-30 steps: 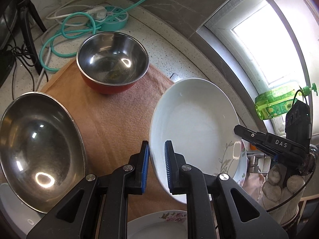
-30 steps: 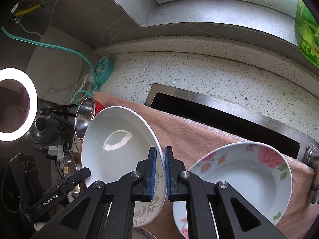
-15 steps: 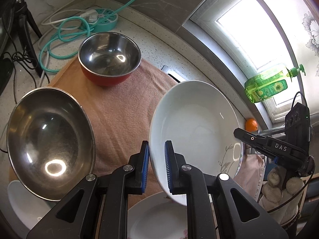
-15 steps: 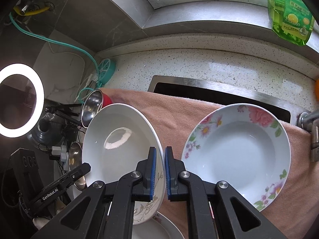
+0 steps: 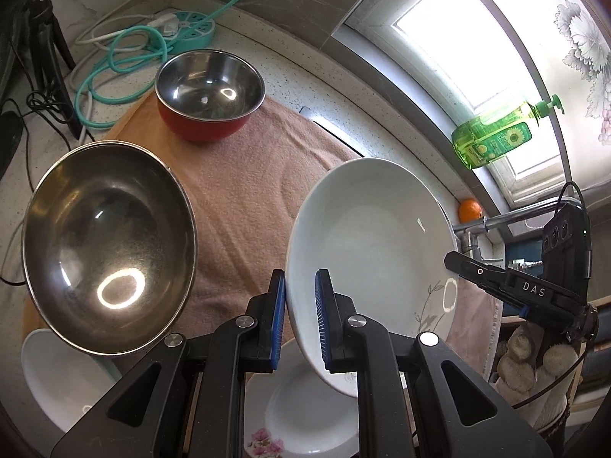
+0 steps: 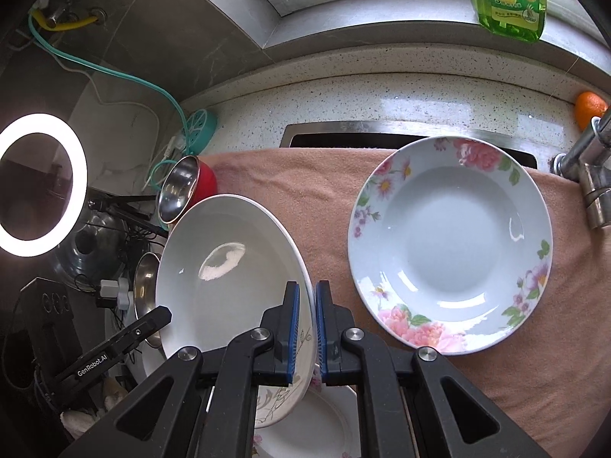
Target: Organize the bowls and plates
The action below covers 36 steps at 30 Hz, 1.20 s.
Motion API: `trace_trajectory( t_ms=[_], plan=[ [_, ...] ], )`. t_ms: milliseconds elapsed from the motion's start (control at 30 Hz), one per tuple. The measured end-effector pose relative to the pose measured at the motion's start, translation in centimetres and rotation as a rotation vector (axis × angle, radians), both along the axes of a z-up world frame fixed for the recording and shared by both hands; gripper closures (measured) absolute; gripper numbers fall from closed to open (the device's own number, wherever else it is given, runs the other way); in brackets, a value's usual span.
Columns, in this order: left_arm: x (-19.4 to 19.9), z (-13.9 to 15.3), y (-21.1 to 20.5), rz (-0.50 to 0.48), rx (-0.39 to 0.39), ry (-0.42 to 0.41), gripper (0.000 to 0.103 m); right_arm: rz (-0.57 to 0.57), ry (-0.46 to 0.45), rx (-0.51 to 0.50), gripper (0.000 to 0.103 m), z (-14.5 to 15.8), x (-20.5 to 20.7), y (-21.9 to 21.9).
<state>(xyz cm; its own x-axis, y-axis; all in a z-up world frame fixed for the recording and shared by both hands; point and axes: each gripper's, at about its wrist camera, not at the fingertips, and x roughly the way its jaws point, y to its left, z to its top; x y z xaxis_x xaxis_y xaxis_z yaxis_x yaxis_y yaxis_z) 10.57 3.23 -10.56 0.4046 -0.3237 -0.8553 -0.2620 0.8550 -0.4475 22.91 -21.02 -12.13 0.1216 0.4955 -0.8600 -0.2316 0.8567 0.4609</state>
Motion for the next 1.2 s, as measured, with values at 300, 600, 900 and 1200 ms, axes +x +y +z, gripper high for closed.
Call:
trace_trajectory(
  t_ms=[300, 600, 900, 1200],
  plan=[
    [-1.3, 0.0, -0.4, -0.055, -0.007, 0.003, 0.090, -0.046, -0.003, 0.002, 0.095, 0.2, -3.0, -1.1],
    [-2.5, -0.7, -1.1, -0.112, -0.008, 0.020, 0.090, -0.096, 0.002, 0.007, 0.095, -0.7, -6.3, -2.7],
    [-3.8, -2.1, -2.0, -0.172, -0.002, 0.050, 0.090, -0.149, 0.028, 0.017, 0.095, -2.5, -9.5, -4.3],
    [-5.0, -3.2, -2.6, -0.209, 0.002, 0.078, 0.090, -0.176, 0.032, 0.020, 0.095, -3.7, -12.0, -5.0]
  ],
)
